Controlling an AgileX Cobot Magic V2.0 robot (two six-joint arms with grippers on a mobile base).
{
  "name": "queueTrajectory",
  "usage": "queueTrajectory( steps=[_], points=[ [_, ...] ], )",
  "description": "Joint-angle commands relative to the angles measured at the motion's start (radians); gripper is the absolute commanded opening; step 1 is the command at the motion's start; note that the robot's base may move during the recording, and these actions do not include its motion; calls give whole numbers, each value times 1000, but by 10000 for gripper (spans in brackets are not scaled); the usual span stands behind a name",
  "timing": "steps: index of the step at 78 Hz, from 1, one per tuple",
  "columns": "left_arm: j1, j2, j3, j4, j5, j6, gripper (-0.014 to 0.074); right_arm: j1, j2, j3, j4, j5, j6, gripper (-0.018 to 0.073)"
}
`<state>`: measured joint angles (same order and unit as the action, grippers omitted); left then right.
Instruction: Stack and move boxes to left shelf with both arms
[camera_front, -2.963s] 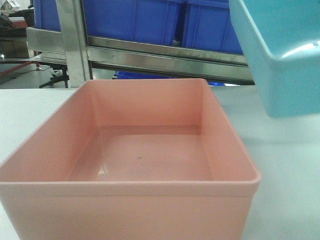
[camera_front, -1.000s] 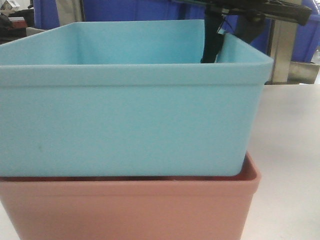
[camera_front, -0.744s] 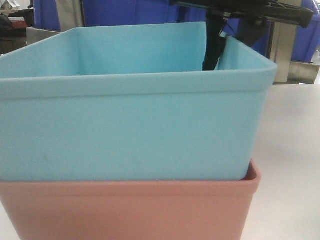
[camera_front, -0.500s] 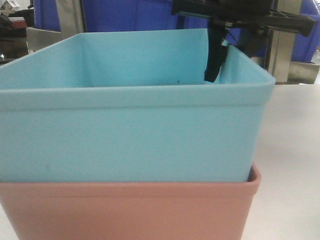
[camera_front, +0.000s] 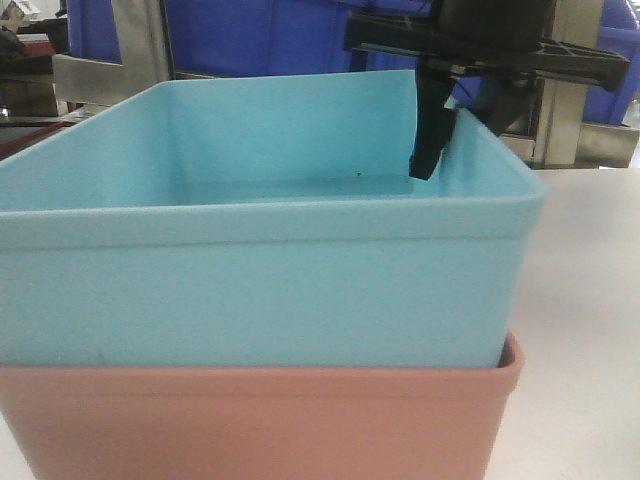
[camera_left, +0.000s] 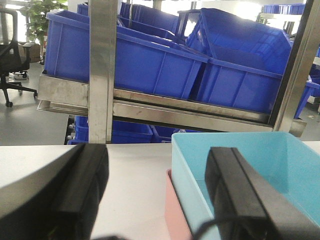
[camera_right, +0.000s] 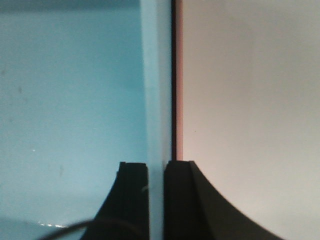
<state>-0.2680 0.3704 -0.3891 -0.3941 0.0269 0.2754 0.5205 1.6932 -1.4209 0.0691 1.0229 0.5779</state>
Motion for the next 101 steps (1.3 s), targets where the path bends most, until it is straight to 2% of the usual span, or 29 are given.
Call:
queueTrajectory(
  steps=[1, 19, 33, 40, 46, 50, 58, 62, 72, 88, 101],
  points=[
    [3, 5, -28, -1, -74, 1, 335, 0, -59, -31, 24, -56, -5, 57],
    [3, 5, -28, -1, -79, 1, 335, 0, -59, -31, 23, -45, -6, 57],
    [3, 5, -28, -1, -84, 1, 335, 0, -59, -31, -21, -18, -32, 71],
    [3, 7, -28, -3, -71, 1, 335, 0, -59, -31, -34, -4, -32, 176],
    [3, 7, -28, -3, -69, 1, 335, 0, -59, -31, -36, -4, -34, 350],
    [3, 7, -28, -3, -73, 1, 335, 0, -59, -31, -36, -1, -35, 430],
    [3, 7, -38, 3, -57, 1, 335, 0, -59, -31, -36, 7, -46, 453],
    [3, 10, -59, 15, -27, 1, 335, 0, -60, -31, -36, 11, -55, 444],
    [3, 62, -154, 90, 141, 1, 336, 0, -60, -31, -43, 19, -69, 444],
    [3, 255, -342, 84, 339, -1, 336, 1, -60, -17, -69, 12, -67, 444],
    [3, 448, -495, 84, 450, -76, 335, 1, -60, -6, -69, -12, -65, 444]
  ],
)
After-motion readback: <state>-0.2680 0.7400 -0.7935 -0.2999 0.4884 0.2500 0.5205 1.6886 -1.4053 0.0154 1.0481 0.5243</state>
